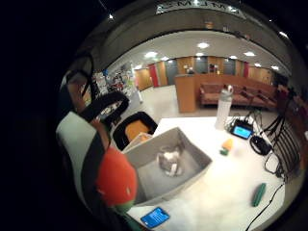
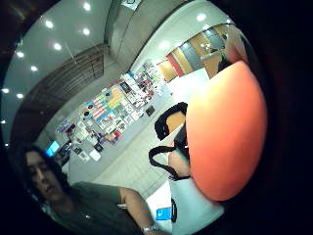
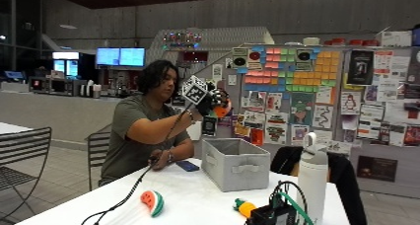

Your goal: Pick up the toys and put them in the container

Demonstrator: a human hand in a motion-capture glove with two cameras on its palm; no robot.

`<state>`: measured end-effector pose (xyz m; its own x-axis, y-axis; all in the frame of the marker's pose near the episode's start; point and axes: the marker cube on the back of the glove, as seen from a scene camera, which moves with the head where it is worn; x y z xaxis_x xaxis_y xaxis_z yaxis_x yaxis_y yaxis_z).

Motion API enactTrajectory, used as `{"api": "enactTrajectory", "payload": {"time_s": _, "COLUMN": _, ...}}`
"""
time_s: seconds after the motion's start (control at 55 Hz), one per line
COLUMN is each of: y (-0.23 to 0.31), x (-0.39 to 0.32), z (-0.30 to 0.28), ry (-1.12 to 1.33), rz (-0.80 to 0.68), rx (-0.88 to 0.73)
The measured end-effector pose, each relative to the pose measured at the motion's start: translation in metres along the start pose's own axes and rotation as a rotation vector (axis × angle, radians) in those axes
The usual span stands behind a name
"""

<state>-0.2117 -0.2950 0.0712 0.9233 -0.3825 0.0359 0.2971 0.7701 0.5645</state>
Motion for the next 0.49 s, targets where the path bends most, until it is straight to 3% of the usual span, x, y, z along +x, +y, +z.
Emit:
{"api": "enactTrajectory", "payload": {"time_s": 0.073, "y": 0.000, "x": -0.004, "z": 0.020, "ry": -0.154, "rz": 0.215, "rx": -0.055}}
{"api": "enactTrajectory", "payload": {"time_s": 0.2, "y": 0.017, "x": 0.010, "z": 0.041, "ry": -0.255, "rz": 0.263, "rx": -0.217}}
{"api": "enactTrajectory", "payload": {"time_s": 0.364, "y": 0.032, "x": 0.039, "z": 0.020, "ry": -0.192, "rz": 0.315, "rx": -0.191}}
{"api": "enactTrajectory", "payload": {"time_s": 0.491, "y": 0.054, "x": 0.081, "z": -0.033, "ry": -0.172, "rz": 0.433, "rx": -0.143}}
